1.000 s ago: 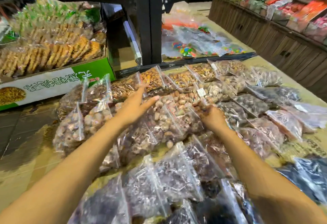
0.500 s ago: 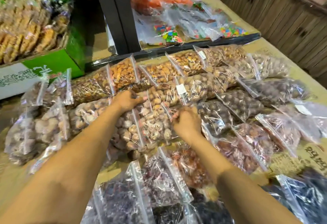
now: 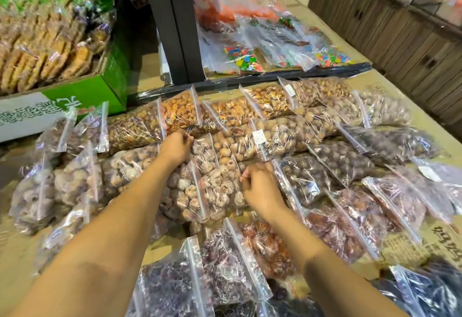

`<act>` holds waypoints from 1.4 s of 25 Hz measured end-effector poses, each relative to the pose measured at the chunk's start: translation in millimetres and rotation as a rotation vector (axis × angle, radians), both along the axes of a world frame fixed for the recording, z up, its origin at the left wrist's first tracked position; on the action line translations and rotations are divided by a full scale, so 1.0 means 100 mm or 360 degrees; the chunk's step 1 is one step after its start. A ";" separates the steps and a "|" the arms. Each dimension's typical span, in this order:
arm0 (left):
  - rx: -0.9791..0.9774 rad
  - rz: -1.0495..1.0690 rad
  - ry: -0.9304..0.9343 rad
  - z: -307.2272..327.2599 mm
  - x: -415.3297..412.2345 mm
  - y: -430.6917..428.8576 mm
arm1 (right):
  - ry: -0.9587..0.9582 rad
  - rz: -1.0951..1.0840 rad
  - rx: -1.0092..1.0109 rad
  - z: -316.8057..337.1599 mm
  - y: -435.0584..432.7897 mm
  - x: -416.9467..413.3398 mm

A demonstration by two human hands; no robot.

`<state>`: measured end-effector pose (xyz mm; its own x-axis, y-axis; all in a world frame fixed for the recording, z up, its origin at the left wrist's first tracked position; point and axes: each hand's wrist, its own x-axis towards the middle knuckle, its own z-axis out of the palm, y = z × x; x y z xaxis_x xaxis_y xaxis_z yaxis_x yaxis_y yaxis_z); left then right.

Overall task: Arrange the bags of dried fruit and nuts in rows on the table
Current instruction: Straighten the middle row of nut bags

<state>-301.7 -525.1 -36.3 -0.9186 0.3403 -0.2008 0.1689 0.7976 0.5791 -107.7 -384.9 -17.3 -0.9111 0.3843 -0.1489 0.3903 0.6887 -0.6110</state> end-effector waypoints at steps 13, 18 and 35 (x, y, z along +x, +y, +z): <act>-0.0228 -0.0539 0.0077 0.97 1.15 -0.34 | -0.0219 0.0295 0.0250 0.29 0.30 0.43; -0.0457 -0.0739 0.0117 0.96 2.31 -0.59 | -0.0252 0.0466 0.0394 0.39 0.23 0.92; -0.0545 -0.0870 0.0192 0.52 2.67 -0.41 | -0.0598 0.1139 0.0462 0.34 0.30 1.06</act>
